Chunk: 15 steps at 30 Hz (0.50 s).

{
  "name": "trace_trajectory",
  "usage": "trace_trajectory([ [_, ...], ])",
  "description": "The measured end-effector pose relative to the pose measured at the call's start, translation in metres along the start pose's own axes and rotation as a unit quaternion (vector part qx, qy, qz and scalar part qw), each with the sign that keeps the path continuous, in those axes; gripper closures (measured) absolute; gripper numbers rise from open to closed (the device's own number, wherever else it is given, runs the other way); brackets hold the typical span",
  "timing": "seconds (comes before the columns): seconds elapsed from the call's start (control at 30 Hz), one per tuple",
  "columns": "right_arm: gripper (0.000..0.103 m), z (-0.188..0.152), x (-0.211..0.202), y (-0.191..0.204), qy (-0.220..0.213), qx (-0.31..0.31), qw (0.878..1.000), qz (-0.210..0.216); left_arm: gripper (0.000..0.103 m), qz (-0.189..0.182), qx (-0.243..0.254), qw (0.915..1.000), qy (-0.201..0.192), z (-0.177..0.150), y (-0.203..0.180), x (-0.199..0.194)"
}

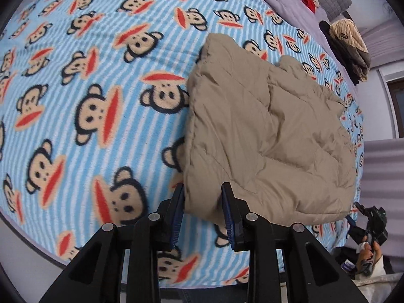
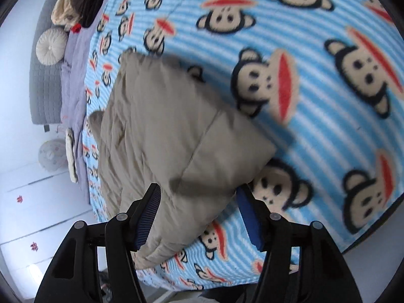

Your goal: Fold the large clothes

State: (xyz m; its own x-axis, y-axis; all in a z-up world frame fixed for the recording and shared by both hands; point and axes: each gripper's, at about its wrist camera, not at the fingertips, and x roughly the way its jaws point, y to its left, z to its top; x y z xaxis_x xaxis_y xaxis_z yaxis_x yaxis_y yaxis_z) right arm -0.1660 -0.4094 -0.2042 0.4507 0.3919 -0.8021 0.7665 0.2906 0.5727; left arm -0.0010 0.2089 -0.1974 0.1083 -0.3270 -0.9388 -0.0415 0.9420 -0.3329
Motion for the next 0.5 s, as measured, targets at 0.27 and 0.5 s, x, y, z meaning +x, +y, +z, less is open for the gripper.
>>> trace_trajectory([
  [0.27,0.078,-0.007,0.018,0.061,-0.008,-0.114,0.993,0.01,0.073,0.005,0.021,0.9993,-0.03,0.019,-0.012,-0.005],
  [0.5,0.078,-0.035,0.054,0.08,0.028,-0.212,0.971,-0.105,0.073,0.098,0.009,0.9949,0.02,0.021,-0.02,0.07],
])
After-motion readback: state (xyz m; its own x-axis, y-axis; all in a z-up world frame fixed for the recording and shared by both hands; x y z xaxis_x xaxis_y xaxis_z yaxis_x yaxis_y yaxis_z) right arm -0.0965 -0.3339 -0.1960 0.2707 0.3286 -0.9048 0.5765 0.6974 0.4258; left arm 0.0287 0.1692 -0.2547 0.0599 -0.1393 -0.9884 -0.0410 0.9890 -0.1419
